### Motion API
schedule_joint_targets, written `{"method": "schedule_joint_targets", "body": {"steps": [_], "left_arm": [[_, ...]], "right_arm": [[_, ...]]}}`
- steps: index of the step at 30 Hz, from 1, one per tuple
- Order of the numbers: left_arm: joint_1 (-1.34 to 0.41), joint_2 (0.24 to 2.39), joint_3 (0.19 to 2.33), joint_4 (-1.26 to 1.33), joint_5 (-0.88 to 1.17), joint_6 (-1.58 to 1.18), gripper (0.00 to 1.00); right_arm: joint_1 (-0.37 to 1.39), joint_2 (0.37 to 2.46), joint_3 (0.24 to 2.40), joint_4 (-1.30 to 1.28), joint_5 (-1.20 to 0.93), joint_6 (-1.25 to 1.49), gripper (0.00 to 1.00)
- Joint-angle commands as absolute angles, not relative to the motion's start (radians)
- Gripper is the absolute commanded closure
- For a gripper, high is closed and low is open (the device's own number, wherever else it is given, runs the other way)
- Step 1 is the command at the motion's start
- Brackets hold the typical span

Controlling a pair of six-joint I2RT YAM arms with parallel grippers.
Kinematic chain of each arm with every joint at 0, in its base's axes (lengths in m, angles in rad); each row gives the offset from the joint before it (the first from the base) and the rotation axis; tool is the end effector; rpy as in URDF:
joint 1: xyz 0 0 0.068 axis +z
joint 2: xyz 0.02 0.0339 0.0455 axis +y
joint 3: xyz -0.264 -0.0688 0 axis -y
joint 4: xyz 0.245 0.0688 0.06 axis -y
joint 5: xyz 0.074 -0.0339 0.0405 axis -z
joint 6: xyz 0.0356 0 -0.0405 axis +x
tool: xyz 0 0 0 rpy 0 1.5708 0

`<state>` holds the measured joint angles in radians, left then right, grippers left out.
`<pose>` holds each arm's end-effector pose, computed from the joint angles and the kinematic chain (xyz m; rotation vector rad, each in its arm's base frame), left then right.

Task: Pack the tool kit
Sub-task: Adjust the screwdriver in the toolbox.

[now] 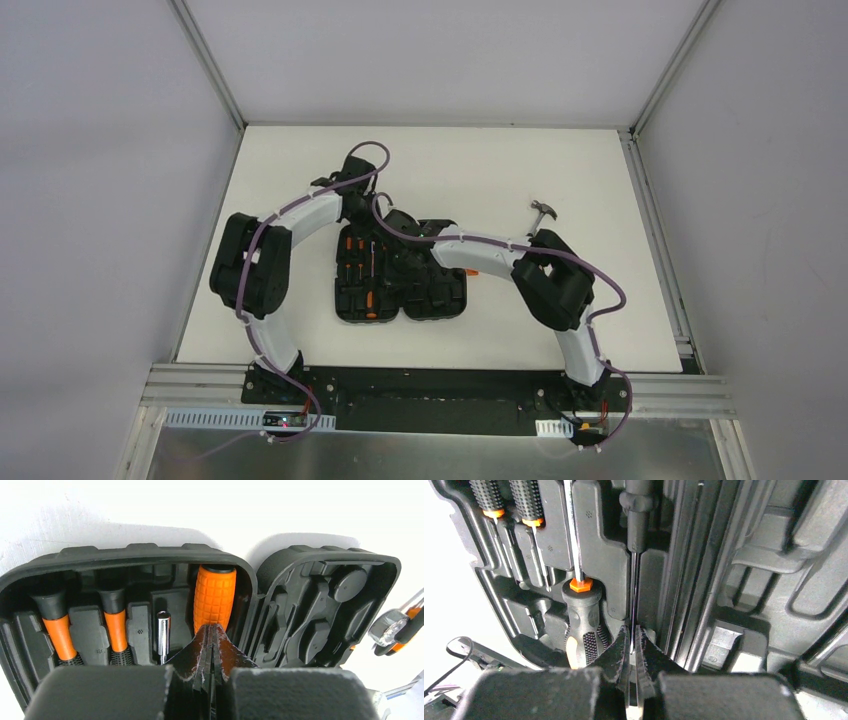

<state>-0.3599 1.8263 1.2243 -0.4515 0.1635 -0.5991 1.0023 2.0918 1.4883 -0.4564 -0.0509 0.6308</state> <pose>0.3504 -0.1381 0.1848 -0.2648 2.6959 -0.5274 0.2358 0.3724 0.1573 -0.5299 2.7200 0.5757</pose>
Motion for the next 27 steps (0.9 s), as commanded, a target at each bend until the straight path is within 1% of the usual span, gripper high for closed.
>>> {"method": "schedule_joint_targets", "body": {"steps": [1,3,5,9,15,18,23,27], "left_arm": [[-0.398,1.889,1.066,-0.488,0.094,-0.642,1.0],[-0.397,1.84,1.025,-0.47,0.079,-0.653,1.0],[-0.397,1.789,0.998,-0.461,0.063,-0.661,1.0],[-0.397,1.693,0.932,-0.442,0.043,-0.683,1.0],[-0.393,1.557,0.86,-0.41,-0.024,-0.715,1.0],[-0.393,1.523,0.872,-0.411,-0.047,-0.71,0.96],[-0.393,1.479,0.885,-0.411,-0.054,-0.694,0.88],[-0.395,1.418,0.897,-0.411,-0.041,-0.683,0.78]], "right_arm": [[1.025,2.28,1.319,-0.572,0.138,0.492,1.0],[1.068,2.218,1.342,-0.585,0.141,0.473,1.0],[1.091,2.158,1.369,-0.608,0.153,0.467,0.95],[1.098,2.038,1.394,-0.634,0.197,0.466,0.9],[1.099,1.894,1.397,-0.65,0.231,0.45,0.64],[1.103,1.848,1.403,-0.647,0.221,0.434,0.57],[1.102,1.786,1.397,-0.655,0.229,0.421,0.56],[1.102,1.763,1.382,-0.628,0.226,0.396,0.6]]}}
